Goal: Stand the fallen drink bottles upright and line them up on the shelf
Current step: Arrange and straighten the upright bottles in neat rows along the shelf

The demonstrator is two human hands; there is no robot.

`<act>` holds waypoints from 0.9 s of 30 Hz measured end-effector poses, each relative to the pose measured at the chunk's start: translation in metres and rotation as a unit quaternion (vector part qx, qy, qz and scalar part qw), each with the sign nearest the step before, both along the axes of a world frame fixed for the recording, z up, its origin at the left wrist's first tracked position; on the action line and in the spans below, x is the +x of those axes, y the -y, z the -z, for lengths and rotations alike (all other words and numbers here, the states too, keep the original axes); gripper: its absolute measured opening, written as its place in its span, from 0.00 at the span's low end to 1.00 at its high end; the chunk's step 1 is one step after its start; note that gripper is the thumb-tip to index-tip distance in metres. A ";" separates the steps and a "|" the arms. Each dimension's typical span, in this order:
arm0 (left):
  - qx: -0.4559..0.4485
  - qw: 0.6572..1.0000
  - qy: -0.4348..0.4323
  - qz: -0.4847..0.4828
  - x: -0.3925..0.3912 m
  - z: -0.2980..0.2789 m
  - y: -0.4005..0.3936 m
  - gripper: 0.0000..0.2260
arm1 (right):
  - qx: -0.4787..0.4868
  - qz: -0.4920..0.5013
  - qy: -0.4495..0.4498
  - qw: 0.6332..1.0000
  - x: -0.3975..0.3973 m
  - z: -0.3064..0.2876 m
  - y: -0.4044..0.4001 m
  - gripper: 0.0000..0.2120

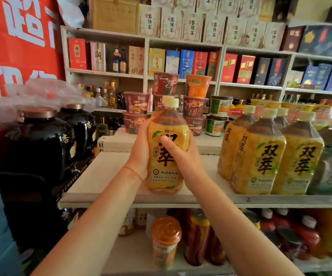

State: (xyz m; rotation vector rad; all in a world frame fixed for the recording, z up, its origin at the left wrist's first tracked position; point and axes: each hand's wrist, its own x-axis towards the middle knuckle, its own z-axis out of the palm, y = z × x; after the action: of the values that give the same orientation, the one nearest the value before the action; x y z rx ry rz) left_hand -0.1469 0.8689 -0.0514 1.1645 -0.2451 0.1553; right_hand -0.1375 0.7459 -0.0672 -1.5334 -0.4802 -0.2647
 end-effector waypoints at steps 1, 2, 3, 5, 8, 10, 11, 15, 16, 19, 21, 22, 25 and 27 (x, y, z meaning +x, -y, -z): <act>0.004 1.000 -0.002 0.005 0.002 0.001 0.015 0.29 | -0.002 0.010 -0.006 1.000 0.001 0.001 0.016 0.45; 0.011 1.000 -0.006 0.012 0.005 0.002 0.031 0.29 | -0.002 0.019 -0.012 1.000 0.003 0.002 0.031 0.47; 0.016 1.000 -0.010 0.018 0.008 0.004 0.048 0.30 | -0.005 0.028 -0.016 0.999 0.004 0.003 0.048 0.48; 0.014 0.999 -0.014 0.025 0.012 0.007 0.074 0.30 | -0.022 0.045 -0.005 0.999 0.006 0.004 0.074 0.45; 0.002 1.000 -0.014 0.025 0.018 0.009 0.100 0.29 | -0.027 0.054 0.001 0.998 0.007 0.004 0.100 0.41; -0.006 1.000 -0.007 0.019 0.021 0.011 0.105 0.28 | -0.035 0.060 0.008 0.998 0.003 0.004 0.107 0.42; -0.008 1.000 -0.003 0.017 0.022 0.012 0.106 0.28 | -0.045 0.066 0.016 0.997 0.000 0.004 0.108 0.42; 0.002 1.000 0.000 0.017 0.022 0.013 0.106 0.29 | -0.113 0.135 0.131 0.976 -0.018 0.004 0.107 0.37; 0.004 1.000 0.003 0.015 0.022 0.013 0.107 0.28 | -0.138 0.156 0.185 0.960 -0.021 0.003 0.106 0.34; 0.008 1.000 0.020 0.002 0.023 0.013 0.110 0.26 | -0.231 0.226 0.312 0.894 -0.025 -0.004 0.108 0.29; 0.007 0.999 0.025 -0.020 0.024 0.013 0.115 0.24 | -0.288 0.280 0.355 0.844 -0.025 -0.007 0.111 0.28; 0.006 0.999 0.027 -0.026 0.025 0.013 0.118 0.24 | -0.313 0.306 0.370 0.819 -0.025 -0.008 0.113 0.27; -0.005 0.999 0.035 -0.020 0.029 0.012 0.128 0.24 | -0.353 0.373 0.391 0.764 -0.019 -0.009 0.121 0.24; -0.011 0.999 0.034 -0.025 0.030 0.012 0.134 0.26 | -0.345 0.388 0.395 0.758 -0.015 -0.009 0.126 0.23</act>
State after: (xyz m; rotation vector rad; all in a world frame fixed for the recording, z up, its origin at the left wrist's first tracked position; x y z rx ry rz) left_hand -0.1171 0.7347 -0.0630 1.1443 -0.2728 0.2412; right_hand -0.1527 0.6199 -0.0582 -2.2709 -0.5976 -1.5838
